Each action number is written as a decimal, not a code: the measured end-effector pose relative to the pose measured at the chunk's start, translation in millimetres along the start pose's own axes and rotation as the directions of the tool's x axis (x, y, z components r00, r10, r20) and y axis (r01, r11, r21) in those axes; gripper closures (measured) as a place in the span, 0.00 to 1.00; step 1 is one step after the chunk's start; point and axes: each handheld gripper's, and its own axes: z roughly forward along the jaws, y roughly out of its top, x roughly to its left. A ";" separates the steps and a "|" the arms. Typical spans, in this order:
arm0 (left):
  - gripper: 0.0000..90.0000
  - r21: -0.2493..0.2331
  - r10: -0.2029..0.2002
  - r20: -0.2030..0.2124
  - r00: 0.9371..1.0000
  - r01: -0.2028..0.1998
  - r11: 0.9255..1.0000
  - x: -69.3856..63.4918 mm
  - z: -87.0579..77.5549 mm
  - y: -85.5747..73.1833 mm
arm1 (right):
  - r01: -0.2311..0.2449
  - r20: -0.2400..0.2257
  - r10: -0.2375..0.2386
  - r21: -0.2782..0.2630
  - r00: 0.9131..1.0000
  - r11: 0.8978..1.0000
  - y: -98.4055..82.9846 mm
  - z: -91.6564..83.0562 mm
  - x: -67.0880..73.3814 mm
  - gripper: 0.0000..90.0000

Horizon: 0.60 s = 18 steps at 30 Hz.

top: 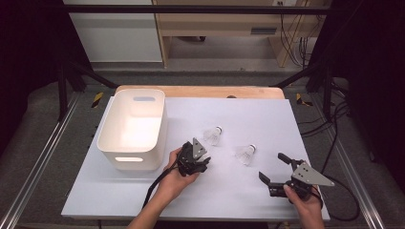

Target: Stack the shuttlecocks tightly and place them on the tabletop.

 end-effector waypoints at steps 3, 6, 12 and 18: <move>0.49 0.002 0.013 0.019 1.000 -0.013 1.000 -1.4 -1.3 -0.3 | -0.001 0.000 0.001 -0.001 1.000 1.000 0.0 0.2 -0.1 0.04; 0.44 0.007 0.014 0.025 1.000 -0.015 1.000 -2.1 -1.4 -0.3 | 0.004 -0.001 -0.004 0.002 1.000 1.000 -0.1 0.4 -0.1 0.04; 0.33 0.004 0.005 0.041 0.999 -0.005 1.000 -3.7 1.1 -3.2 | 0.004 -0.003 -0.004 0.009 1.000 1.000 -0.3 0.9 0.1 0.04; 0.26 0.005 0.007 0.039 0.999 -0.008 1.000 -4.8 2.3 -4.5 | 0.006 -0.007 -0.006 0.011 1.000 1.000 -0.2 1.2 0.5 0.04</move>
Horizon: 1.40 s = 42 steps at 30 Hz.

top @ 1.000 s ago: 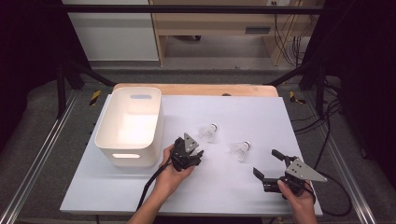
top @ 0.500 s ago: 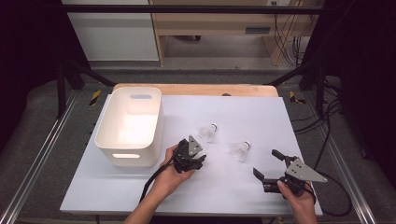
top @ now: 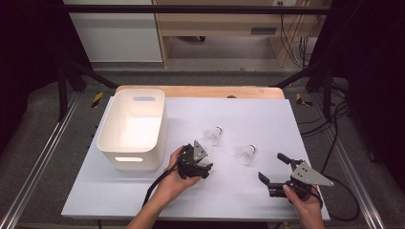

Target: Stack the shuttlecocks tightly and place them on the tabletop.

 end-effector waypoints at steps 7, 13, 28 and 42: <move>0.24 0.000 -0.001 0.002 1.000 0.001 1.000 0.4 -0.6 0.3 | 0.007 -0.004 -0.007 0.007 1.000 1.000 0.0 1.1 1.5 0.04; 0.14 -0.015 -0.016 -0.002 1.000 0.016 1.000 -0.7 -2.5 1.0 | 0.006 -0.004 -0.006 0.005 1.000 1.000 0.0 1.2 0.9 0.04; 0.05 -0.150 -0.054 0.027 0.998 0.057 0.987 -3.6 -20.5 -4.0 | -0.009 -0.012 0.009 0.017 1.000 1.000 0.7 1.5 2.0 0.05; 0.05 -0.315 -0.107 0.012 0.994 0.105 0.943 -7.0 -53.3 -15.3 | -0.056 -0.004 0.056 0.043 0.998 0.998 3.3 1.1 3.3 0.04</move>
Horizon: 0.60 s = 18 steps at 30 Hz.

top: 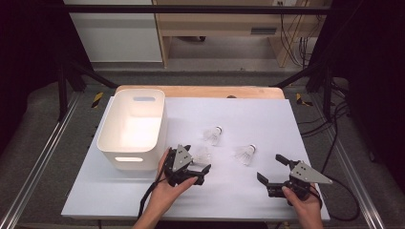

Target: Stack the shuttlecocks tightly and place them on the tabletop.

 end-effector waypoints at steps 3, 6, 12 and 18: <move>0.05 -0.028 -0.006 0.003 1.000 0.006 1.000 -4.3 -10.3 -0.9 | 0.000 0.030 -0.001 0.023 1.000 1.000 -1.0 -0.1 -0.6 0.05; 0.05 -0.044 -0.014 0.004 1.000 0.015 0.999 -5.1 -17.0 -3.4 | 0.005 0.044 -0.006 0.023 0.999 1.000 -1.2 0.3 -0.6 0.05; 0.04 -0.079 -0.003 0.020 1.000 0.005 0.997 -7.3 -33.5 -10.2 | 0.009 0.059 -0.011 0.030 0.998 0.999 -1.0 1.7 0.3 0.05; 0.04 -0.118 -0.020 0.016 1.000 0.021 0.993 -7.3 -55.7 -21.3 | -0.005 0.091 0.002 0.033 0.996 0.999 -0.9 1.5 -0.4 0.06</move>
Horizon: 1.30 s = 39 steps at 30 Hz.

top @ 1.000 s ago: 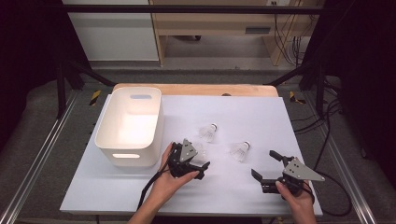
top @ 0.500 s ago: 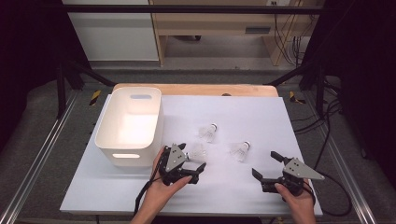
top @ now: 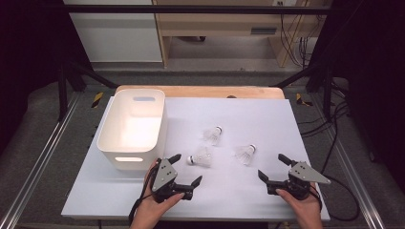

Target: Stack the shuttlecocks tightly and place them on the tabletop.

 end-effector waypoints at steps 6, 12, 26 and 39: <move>0.04 -0.032 0.001 -0.033 0.999 -0.002 0.999 2.8 -34.5 -14.6 | 0.013 0.004 -0.013 0.015 1.000 1.000 3.5 0.0 3.4 0.08; 0.04 -0.059 -0.027 -0.111 0.993 0.020 0.998 19.8 -67.3 -25.6 | 0.006 0.001 -0.007 0.044 1.000 0.999 5.0 4.6 8.4 0.09; 0.04 -0.175 -0.078 -0.198 0.977 0.043 0.984 47.7 -96.8 -39.1 | 0.010 0.054 -0.014 0.078 0.998 0.997 7.4 7.6 10.9 0.13; 0.05 -0.195 -0.106 -0.244 0.964 0.058 0.979 59.5 -109.5 -49.7 | 0.029 0.027 -0.033 0.120 0.999 0.992 8.2 18.1 22.8 0.14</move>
